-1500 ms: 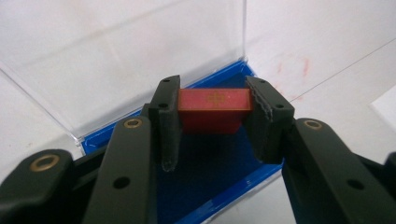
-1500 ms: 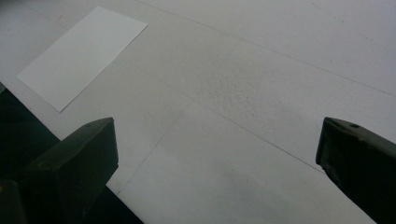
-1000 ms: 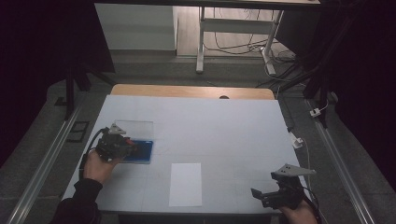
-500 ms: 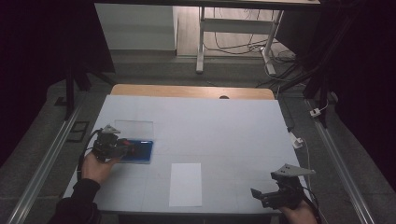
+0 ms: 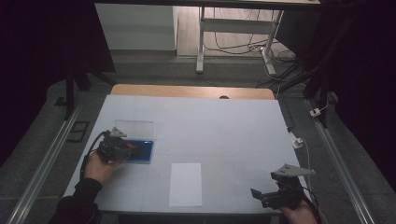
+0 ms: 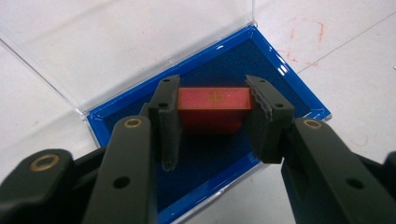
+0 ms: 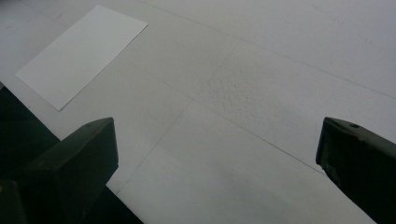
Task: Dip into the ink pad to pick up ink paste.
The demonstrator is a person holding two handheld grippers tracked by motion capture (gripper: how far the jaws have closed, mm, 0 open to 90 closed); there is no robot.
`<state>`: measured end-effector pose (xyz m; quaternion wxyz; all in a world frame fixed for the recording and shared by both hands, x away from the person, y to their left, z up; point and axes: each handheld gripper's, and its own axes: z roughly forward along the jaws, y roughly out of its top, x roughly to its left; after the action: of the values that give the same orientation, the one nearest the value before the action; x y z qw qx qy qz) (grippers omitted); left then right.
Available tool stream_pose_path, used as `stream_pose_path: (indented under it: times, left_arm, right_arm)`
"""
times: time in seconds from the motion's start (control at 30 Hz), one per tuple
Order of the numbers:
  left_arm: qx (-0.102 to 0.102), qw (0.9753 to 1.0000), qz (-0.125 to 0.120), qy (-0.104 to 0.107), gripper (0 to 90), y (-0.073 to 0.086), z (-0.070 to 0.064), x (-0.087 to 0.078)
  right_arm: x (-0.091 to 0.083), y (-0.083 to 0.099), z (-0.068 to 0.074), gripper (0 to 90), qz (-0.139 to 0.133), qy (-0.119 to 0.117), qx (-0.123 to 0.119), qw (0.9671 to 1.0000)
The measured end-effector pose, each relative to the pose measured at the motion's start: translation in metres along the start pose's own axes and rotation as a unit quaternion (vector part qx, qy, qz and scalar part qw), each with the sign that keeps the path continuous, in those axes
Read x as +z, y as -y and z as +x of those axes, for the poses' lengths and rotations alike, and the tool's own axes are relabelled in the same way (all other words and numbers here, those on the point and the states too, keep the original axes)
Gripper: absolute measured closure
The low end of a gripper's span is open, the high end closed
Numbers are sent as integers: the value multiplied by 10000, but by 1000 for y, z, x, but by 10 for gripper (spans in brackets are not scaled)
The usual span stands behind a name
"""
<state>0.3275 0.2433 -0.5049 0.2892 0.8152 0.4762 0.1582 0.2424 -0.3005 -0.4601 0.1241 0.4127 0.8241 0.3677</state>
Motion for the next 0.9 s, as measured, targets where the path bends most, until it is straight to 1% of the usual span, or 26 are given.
stream_pose_path:
  times: [0.03, 0.13, 0.2, 0.27, 0.33, 0.4, 0.47, 0.5, 0.53, 0.57, 0.6, 0.63, 0.73, 0.8, 0.83, 0.87, 0.9]
  left_arm:
    - [28, 10000, 6, -32, 590, 0, -1, 0]
    - [223, 9995, 47, -210, 591, -1, -7, 0]
    - [249, 9993, 53, -267, 591, -1, -9, 1]
    - [137, 9997, 19, -205, 592, 0, -7, 1]
    - [-74, 10000, -54, -16, 592, 3, -1, 0]
    - [-365, 9989, -169, 228, 592, 6, 7, 1]
    - [-504, 9979, -223, 354, 592, 8, 11, 1]
    - [-518, 9977, -225, 378, 592, 8, 12, 1]
    - [-484, 9980, -219, 347, 592, 8, 11, 1]
    - [-357, 9990, -162, 225, 592, 6, 7, 1]
    - [-294, 9993, -139, 167, 592, 5, 5, 1]
    - [-294, 9993, -139, 167, 592, 5, 5, 1]
    - [-96, 9999, -47, -35, 592, 3, -1, 1]
    - [10, 9999, 13, -164, 592, 0, -6, 1]
    - [29, 9998, 34, -183, 592, 0, -6, 1]
    - [5, 9998, 34, -177, 592, -1, -6, 1]
    - [-141, 9999, 1, -62, 592, 0, -2, 1]
  right_arm:
    - [0, 0, 0, 0, 0, 0, 0, 10000]
    - [0, 0, 0, 0, -2, -7, -2, 10000]
    - [0, 0, 0, 0, 4, 0, 1, 10000]
    - [0, 0, 0, 0, 4, 2, -1, 10000]
    - [0, 0, 0, 0, 6, -1, 7, 10000]
    - [0, 0, 0, 0, 4, 0, 5, 10000]
    - [0, 0, 0, 0, 3, 1, 16, 10000]
    - [0, 0, 0, 0, 3, 1, 16, 10000]
    - [0, 0, 0, 0, 1, -1, 14, 10000]
    - [0, 0, 0, 0, 0, 0, 10, 10000]
    - [0, 0, 0, 0, 4, 1, 5, 10000]
    - [0, 0, 0, 0, 5, 4, 4, 10000]
    - [1, 0, 0, 0, 11, 6, -1, 10000]
    - [1, 0, 0, 0, 17, 7, 11, 10000]
    - [1, 0, 0, 0, 25, 13, 11, 10000]
    - [1, 0, 0, 0, 25, 13, 14, 10000]
    - [1, 0, 0, 0, 24, 12, 11, 10000]
